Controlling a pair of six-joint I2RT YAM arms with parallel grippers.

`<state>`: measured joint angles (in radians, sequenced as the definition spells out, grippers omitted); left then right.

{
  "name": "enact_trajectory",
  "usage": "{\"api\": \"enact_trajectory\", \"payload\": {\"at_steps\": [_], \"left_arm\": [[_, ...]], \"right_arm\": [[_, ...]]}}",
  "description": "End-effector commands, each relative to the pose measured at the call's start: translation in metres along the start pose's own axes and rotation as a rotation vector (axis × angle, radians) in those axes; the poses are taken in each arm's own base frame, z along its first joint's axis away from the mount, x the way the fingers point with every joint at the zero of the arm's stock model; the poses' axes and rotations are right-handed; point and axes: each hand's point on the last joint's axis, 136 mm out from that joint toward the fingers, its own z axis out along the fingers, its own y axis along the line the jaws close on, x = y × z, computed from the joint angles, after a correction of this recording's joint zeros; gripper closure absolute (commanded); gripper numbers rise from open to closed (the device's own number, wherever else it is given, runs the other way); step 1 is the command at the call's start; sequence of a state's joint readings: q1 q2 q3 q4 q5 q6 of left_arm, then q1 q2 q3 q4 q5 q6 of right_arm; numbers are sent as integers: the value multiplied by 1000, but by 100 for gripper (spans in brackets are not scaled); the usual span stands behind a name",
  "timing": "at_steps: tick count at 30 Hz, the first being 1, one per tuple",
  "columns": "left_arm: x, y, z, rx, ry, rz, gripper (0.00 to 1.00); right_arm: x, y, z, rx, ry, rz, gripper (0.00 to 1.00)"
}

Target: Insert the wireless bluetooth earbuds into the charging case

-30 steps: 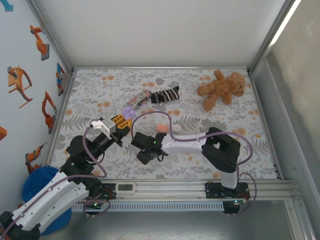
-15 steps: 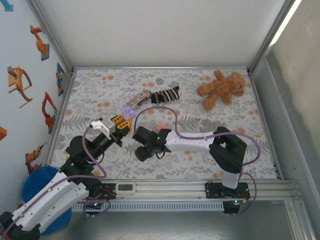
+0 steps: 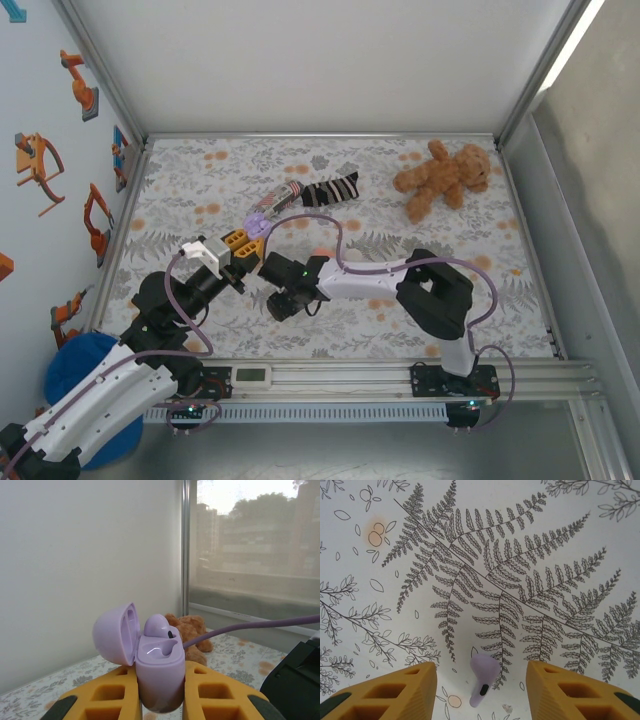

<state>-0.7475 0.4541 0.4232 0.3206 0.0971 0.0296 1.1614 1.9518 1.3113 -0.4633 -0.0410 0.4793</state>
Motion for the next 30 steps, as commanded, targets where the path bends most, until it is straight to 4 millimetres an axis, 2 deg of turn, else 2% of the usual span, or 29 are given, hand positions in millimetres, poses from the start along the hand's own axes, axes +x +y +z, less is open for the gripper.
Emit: {"api": "enact_trajectory", "payload": {"at_steps": [1, 12, 30], "left_arm": [[-5, -3, -1, 11, -29, -2, 100], [-4, -2, -1, 8, -26, -2, 100], [-2, -2, -1, 6, -21, 2, 100]], "right_arm": [[-1, -2, 6, 16, 15, 12, 53], [3, -7, 16, 47, 54, 2, 55], [12, -2, 21, 79, 83, -17, 57]]}}
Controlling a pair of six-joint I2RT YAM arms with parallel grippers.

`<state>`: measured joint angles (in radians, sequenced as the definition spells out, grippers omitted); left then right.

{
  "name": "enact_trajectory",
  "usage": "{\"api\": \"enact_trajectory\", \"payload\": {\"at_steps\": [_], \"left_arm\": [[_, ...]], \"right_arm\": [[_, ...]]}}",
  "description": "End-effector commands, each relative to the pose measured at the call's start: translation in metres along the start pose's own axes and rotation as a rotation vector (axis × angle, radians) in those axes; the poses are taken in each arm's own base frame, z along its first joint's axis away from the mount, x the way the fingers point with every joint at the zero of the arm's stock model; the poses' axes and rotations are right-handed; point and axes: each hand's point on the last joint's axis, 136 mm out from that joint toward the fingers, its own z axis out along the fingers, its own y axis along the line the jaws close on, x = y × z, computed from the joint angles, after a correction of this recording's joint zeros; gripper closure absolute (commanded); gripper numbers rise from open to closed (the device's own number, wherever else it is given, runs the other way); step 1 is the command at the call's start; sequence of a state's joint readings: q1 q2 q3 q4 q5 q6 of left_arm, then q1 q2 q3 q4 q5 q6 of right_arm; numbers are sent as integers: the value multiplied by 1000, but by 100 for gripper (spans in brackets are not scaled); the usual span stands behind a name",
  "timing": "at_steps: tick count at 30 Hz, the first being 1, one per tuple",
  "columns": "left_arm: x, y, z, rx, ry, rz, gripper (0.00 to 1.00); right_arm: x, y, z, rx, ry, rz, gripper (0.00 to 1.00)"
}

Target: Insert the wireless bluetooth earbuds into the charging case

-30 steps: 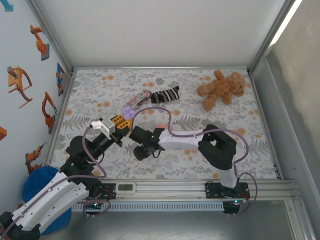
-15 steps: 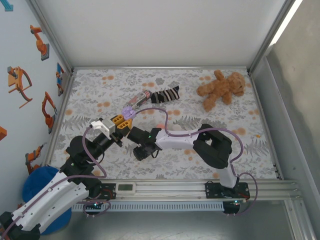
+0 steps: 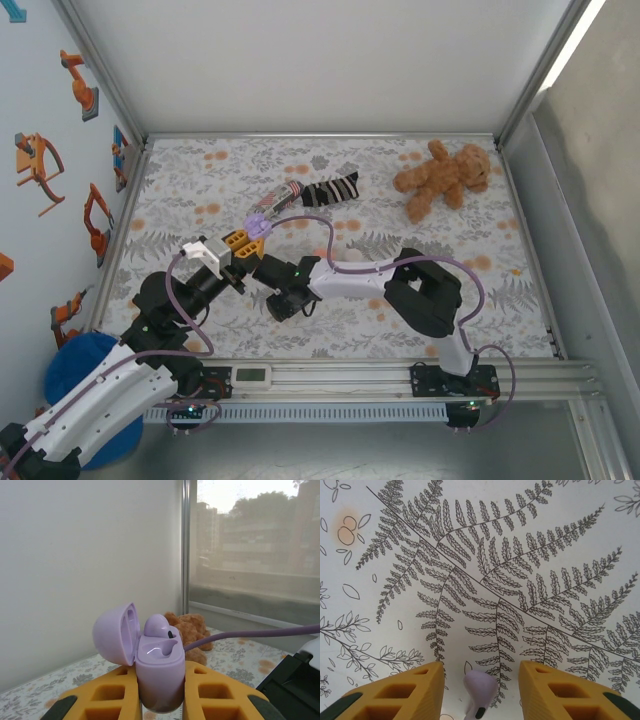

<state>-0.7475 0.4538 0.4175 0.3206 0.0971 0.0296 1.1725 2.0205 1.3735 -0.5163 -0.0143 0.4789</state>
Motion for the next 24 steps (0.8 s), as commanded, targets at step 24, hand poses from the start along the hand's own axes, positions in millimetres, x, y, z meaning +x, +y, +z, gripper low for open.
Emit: {"api": "enact_trajectory", "payload": {"at_steps": [24], "left_arm": [[-6, 0, -4, -4, -30, 6, 100]], "right_arm": [[9, 2, 3, 81, 46, -49, 65]]}}
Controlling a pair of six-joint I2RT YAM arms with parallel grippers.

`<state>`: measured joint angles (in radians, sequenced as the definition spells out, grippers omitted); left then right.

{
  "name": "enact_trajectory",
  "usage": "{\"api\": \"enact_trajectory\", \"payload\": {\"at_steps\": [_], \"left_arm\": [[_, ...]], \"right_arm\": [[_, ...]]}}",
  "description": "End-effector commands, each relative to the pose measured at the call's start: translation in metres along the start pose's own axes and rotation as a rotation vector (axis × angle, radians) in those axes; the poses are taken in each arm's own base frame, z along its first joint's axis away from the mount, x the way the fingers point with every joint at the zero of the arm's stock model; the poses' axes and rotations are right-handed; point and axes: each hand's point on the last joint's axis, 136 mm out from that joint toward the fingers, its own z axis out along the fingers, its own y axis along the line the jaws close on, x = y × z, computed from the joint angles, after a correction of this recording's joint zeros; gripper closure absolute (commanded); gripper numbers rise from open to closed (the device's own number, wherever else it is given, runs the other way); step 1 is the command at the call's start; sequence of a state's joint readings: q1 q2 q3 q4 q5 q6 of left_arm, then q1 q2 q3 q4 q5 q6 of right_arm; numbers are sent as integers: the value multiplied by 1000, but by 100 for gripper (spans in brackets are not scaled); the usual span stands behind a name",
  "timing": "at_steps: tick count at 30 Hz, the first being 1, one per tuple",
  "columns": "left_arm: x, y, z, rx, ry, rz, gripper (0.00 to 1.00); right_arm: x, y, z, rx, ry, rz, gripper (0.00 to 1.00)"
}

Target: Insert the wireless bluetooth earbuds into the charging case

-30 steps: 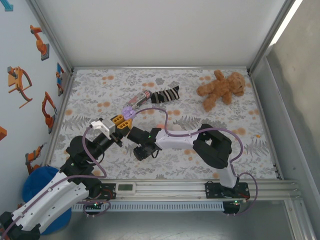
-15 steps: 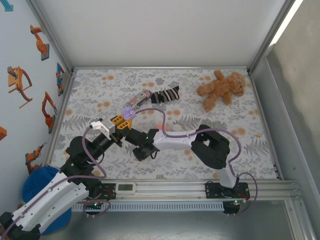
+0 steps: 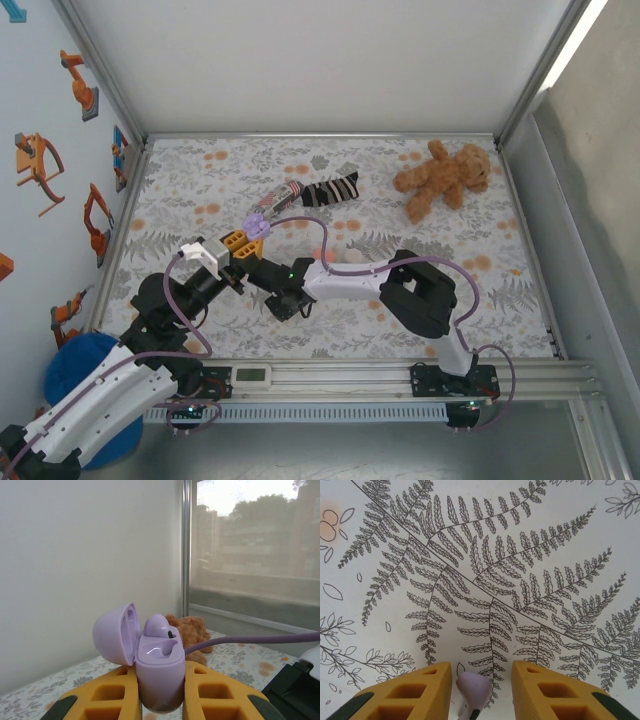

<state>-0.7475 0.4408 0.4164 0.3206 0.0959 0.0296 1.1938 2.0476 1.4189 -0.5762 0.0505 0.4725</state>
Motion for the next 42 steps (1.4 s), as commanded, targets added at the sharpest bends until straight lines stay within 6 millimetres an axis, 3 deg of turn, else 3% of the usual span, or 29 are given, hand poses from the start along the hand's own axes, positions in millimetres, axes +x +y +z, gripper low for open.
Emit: {"api": "enact_trajectory", "payload": {"at_steps": [1, 4, 29, 36, 42], "left_arm": [[-3, -1, -2, -1, -20, 4, 100], [-3, 0, -2, -2, -21, 5, 100], [-4, -1, -1, 1, -18, 6, 100], [-1, -1, 2, 6, -10, 2, 100], [2, -4, 7, 21, 2, -13, 100]], "right_arm": [[8, 5, 2, 11, 32, -24, 65], [7, 5, 0, 9, 28, -25, 73], [3, -2, -23, 26, -44, -40, 81], [2, -15, -45, 65, -97, -45, 80], [-5, -36, -86, 123, -208, -66, 80]]}}
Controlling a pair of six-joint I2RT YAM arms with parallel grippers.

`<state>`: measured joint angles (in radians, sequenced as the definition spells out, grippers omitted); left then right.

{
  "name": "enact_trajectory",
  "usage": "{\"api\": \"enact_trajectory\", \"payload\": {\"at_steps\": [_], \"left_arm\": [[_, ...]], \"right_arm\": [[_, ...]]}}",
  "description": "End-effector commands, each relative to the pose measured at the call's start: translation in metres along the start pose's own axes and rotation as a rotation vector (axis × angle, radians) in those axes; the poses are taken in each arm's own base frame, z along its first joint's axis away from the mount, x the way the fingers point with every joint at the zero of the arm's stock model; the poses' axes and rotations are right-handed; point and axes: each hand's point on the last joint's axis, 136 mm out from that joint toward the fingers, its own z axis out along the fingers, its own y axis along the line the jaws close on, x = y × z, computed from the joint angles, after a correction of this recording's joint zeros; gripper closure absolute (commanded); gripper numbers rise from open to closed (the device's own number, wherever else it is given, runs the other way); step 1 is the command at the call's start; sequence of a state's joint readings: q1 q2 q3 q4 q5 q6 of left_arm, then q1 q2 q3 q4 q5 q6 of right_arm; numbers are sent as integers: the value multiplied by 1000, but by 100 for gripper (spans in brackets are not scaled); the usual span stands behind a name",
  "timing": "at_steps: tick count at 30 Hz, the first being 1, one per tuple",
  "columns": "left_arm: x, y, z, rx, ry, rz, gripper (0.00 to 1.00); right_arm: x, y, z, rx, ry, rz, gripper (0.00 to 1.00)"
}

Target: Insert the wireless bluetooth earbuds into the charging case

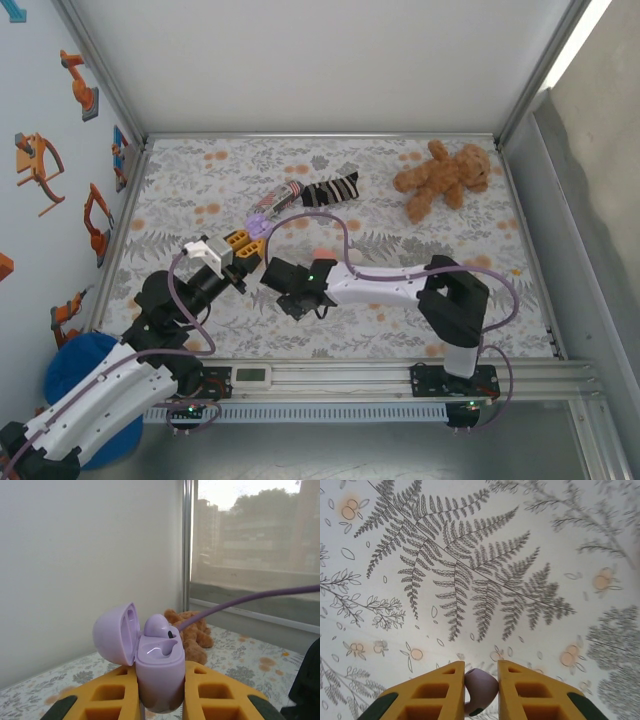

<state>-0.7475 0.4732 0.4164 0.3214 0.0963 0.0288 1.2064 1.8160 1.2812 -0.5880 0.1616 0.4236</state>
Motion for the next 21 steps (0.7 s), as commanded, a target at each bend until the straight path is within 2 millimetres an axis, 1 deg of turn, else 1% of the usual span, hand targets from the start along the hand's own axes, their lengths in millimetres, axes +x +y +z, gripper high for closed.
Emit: {"api": "enact_trajectory", "payload": {"at_steps": [1, 8, 11, 16, 18, 21], "left_arm": [[-6, -4, 3, 22, -27, -12, 100], [3, -9, 15, 54, 0, -38, 100], [7, -10, 20, 66, 8, -49, 100], [10, -15, 29, 97, 17, -66, 100], [12, -17, 32, 109, 21, -71, 100], [12, -20, 36, 132, 18, -77, 100]], "right_arm": [[-17, -22, -34, 67, -111, -20, 80], [-42, -53, -106, 105, -305, -52, 79], [-52, -62, -142, 123, -400, -84, 79], [-69, -70, -202, 126, -575, -163, 79], [-74, -70, -223, 125, -640, -200, 79], [-81, -66, -249, 118, -721, -276, 79]]}}
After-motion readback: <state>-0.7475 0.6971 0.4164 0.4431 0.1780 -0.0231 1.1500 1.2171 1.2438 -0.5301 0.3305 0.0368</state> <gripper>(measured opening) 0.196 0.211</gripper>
